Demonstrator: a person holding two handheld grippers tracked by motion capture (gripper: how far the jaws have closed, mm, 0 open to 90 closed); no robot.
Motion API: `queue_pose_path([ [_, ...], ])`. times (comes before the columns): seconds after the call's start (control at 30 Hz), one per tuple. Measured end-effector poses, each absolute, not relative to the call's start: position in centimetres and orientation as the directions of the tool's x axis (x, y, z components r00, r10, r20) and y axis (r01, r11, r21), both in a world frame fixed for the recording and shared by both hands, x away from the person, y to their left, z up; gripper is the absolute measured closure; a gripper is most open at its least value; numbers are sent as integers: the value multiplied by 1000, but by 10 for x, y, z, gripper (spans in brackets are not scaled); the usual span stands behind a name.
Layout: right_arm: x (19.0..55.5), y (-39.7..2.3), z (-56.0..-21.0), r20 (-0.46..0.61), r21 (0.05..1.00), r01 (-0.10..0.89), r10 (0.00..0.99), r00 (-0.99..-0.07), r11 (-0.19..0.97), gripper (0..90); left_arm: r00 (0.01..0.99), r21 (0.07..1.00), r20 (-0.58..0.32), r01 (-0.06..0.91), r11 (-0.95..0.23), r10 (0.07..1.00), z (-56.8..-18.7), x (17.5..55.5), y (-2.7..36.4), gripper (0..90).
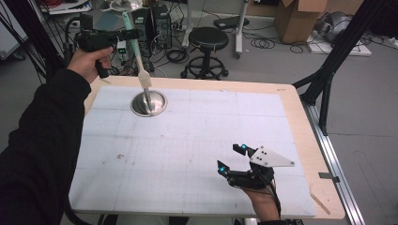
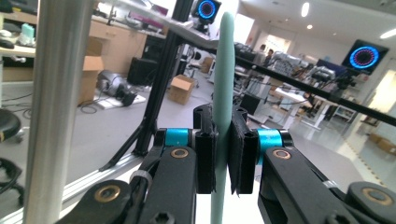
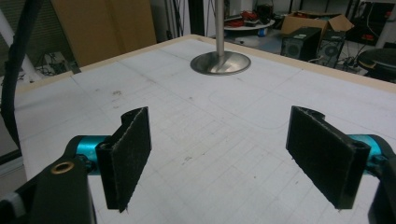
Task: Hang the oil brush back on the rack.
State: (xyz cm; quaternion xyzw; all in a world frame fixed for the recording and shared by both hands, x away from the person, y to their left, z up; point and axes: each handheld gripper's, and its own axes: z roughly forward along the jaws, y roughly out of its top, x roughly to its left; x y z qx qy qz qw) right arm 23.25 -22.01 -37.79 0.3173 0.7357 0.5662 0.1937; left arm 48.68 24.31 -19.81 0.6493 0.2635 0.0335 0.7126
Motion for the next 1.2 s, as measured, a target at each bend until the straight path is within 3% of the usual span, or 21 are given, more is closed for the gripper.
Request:
queue_pose_path([
  [0.33,232,-222,-378,72,956,249,692,-718,158,206,843,949,-315,289,128,435,-200,485,241,815],
  [0.37,232,-223,-378,69,956,246,695,-716,158,207,838,948,-317,298,115,444,-200,483,240,778],
  [0.5,230,-227,-376,85,959,247,698,-711,135,206,810,958,-271,281,62,520,-198,469,238,467],
  [0.77,228,-243,-376,91,960,253,728,-679,116,200,736,969,-225,235,70,639,-206,428,250,167],
  [1.2,218,-269,-374,82,963,250,773,-629,101,199,751,995,-102,78,65,652,-254,343,239,167],
])
